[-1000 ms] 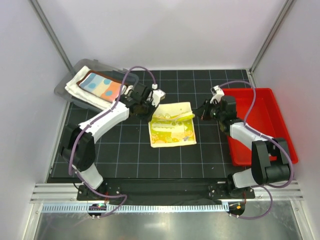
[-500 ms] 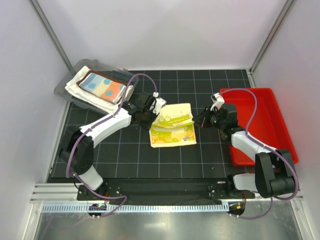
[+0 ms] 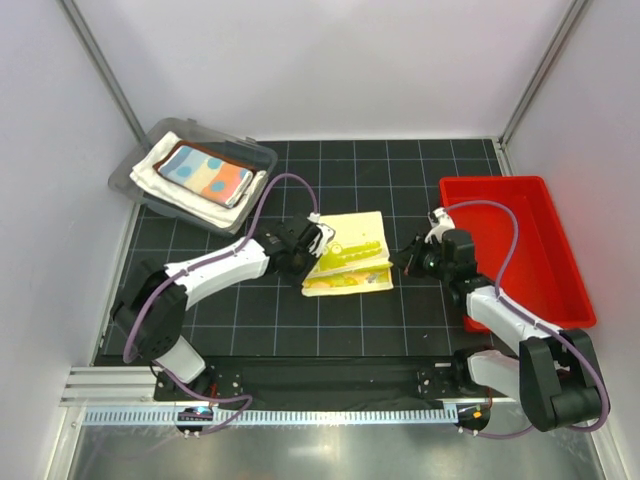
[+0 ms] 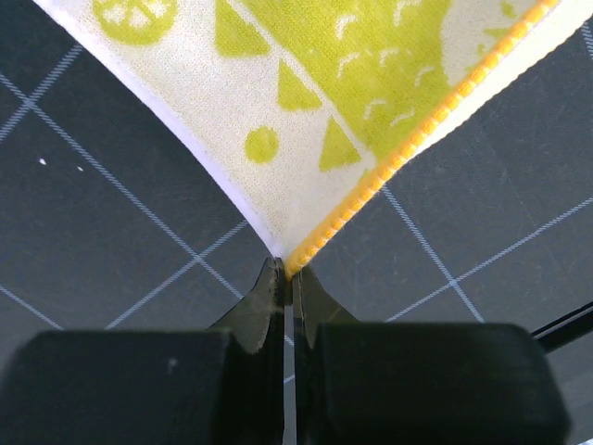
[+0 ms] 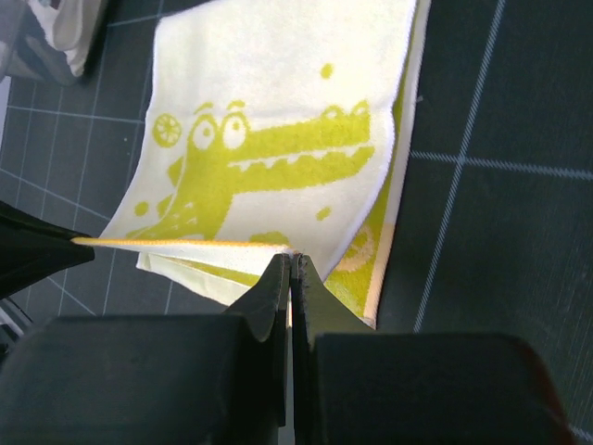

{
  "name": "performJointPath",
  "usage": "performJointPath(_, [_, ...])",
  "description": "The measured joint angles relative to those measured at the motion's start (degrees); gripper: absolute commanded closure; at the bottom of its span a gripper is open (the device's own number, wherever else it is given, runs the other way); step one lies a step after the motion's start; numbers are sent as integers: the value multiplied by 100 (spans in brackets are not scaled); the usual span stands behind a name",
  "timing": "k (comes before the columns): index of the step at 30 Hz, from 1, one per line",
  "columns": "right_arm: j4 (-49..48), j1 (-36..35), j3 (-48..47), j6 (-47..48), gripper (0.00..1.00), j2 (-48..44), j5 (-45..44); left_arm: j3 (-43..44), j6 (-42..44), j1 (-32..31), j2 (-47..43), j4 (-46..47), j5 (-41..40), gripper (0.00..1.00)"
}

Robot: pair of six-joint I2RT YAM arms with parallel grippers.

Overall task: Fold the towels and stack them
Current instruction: Fold the towel

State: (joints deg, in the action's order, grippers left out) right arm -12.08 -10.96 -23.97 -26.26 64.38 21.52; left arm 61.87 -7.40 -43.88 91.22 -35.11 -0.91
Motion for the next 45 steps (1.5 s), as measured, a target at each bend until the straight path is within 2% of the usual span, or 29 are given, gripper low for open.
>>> performJointPath(7, [15,-46,457,-315,98,-15,-192,-122,-229,-162,39,160,-236,100])
performJointPath(10, [15,-50,535,-407,92,-52,-254,-127,-282,-216,61,197,-275,98])
performJointPath(11, [13,-50,557,-435,87,-76,-271,-129,-293,-234,66,195,-275,94])
performJointPath(12, [15,-50,577,-463,85,-105,-284,-131,-299,-260,70,197,-286,78])
performJointPath(13, [17,-50,588,-487,80,-122,-297,-133,-289,-280,76,192,-297,69])
performJointPath(17, [221,-50,581,-546,67,-212,-393,-138,-431,-345,85,149,-321,66])
performJointPath(20, [636,-50,516,-564,66,-380,-505,-138,-533,-393,85,48,-415,57])
performJointPath(28, [1270,-81,39,-787,66,-645,-577,-24,-807,-422,79,-122,-612,58])
performJointPath(38, [881,-195,-258,-802,71,1045,-468,-31,-1331,-422,643,417,-142,64])
performJointPath(45, [822,-195,-166,-769,73,1237,-507,-264,-1770,-369,667,623,166,63])
